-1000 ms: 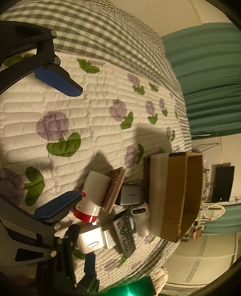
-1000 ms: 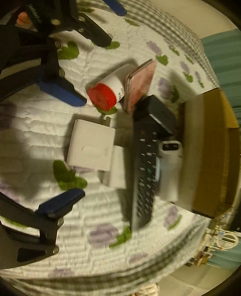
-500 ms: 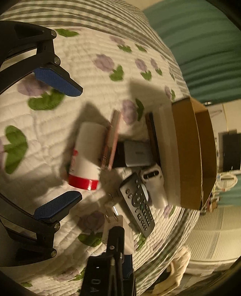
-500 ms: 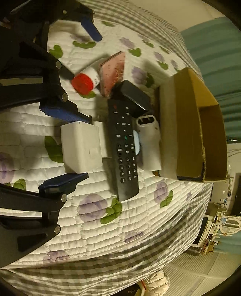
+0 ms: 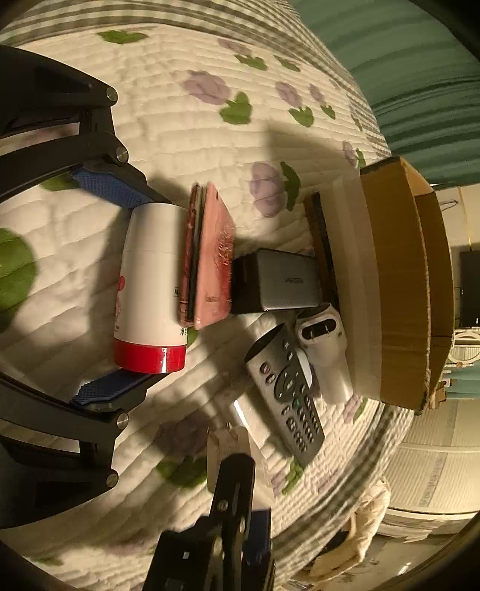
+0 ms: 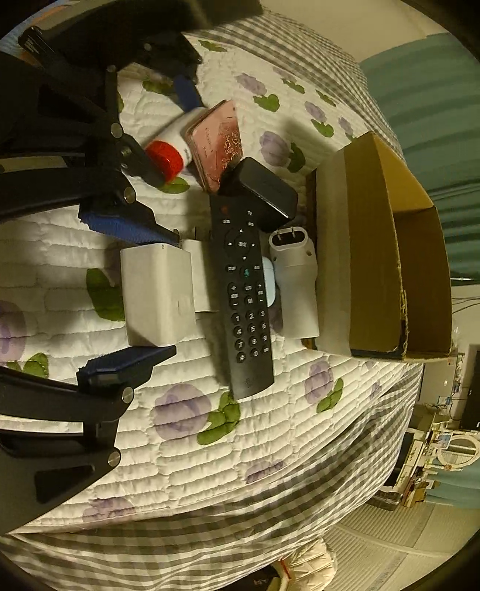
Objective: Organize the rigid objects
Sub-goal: 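Grasp the white square charger with the right tool while the left tool grasps the red-capped white bottle, then carry the bottle with the left tool while the right tool carries the charger over the box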
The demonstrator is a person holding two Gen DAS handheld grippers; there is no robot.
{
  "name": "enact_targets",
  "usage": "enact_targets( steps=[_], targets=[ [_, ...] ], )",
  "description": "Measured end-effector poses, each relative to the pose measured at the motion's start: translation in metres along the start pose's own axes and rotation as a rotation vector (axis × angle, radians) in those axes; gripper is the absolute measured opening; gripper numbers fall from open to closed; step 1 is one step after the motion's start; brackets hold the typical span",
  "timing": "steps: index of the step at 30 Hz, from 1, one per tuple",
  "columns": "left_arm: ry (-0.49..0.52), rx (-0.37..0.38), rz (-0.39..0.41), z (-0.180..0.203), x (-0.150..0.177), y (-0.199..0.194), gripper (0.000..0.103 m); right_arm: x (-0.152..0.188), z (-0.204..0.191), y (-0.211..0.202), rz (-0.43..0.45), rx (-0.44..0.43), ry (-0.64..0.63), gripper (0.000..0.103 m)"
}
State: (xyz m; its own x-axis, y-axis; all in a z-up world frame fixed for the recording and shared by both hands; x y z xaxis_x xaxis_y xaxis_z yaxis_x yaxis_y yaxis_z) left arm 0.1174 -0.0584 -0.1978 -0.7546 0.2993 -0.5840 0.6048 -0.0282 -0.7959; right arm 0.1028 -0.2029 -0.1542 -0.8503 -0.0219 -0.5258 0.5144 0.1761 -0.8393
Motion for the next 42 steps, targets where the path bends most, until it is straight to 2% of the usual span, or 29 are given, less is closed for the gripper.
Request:
enact_targets(
  steps=[4,10,14,20,25,30,39,42],
  targets=[
    [-0.052,-0.029,0.031,-0.005,-0.002,-0.028,0.079,0.004,-0.006,-0.016,0.02,0.004,-0.037,0.051],
    [-0.082,-0.074,0.142,-0.018,-0.036,-0.083,0.079,-0.018,-0.019,-0.068,0.125,-0.011,-0.098,0.051],
    [-0.102,-0.095,0.196,-0.03,-0.072,-0.11,0.079,-0.052,-0.022,-0.107,0.221,-0.019,-0.113,0.051],
    [-0.089,-0.136,0.243,-0.044,-0.131,-0.12,0.079,-0.115,-0.027,-0.146,0.347,-0.025,-0.146,0.051],
    [-0.133,-0.13,0.287,-0.056,-0.188,-0.104,0.079,-0.168,-0.023,-0.148,0.402,-0.016,-0.161,0.051],
    [-0.159,-0.095,0.241,-0.06,-0.224,-0.058,0.079,-0.212,-0.015,-0.127,0.409,-0.022,-0.17,0.051],
    [-0.188,-0.066,0.124,-0.054,-0.225,0.027,0.079,-0.245,-0.004,-0.042,0.338,-0.029,-0.169,0.051],
    [-0.166,-0.054,0.136,-0.05,-0.226,0.04,0.079,-0.246,0.01,-0.015,0.318,-0.033,-0.163,0.051]
  ],
)
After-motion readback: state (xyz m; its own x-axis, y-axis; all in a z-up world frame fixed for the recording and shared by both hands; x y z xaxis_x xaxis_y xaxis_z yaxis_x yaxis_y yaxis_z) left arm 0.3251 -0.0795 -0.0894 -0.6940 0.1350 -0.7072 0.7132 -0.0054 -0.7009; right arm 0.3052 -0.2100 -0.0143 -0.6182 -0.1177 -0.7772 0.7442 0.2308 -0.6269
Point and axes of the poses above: each gripper's, at about its wrist camera, not at the fingertips, and y roughly the way its jaws point, z to its right, x to its underside, the point moved 5 cm from there along y, roughly the way its jaws point, and after that the axes turned 6 degrees about -x, right-handed, at the moved point
